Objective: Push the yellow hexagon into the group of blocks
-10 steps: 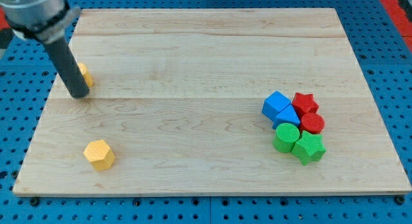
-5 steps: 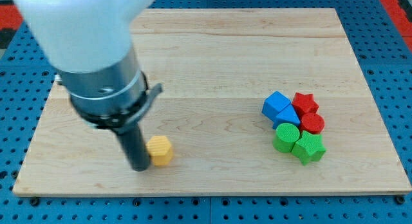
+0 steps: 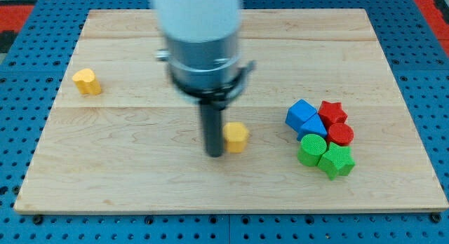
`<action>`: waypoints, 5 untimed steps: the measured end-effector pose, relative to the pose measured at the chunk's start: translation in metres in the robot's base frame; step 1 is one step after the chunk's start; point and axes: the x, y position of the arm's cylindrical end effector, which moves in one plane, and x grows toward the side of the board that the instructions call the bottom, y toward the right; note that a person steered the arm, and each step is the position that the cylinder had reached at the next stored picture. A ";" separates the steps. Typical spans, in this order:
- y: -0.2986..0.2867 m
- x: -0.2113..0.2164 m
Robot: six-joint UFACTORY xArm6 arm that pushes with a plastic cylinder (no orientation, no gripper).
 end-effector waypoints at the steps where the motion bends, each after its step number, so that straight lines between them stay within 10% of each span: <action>1: 0.043 0.000; 2: -0.020 -0.015; 5: 0.042 -0.039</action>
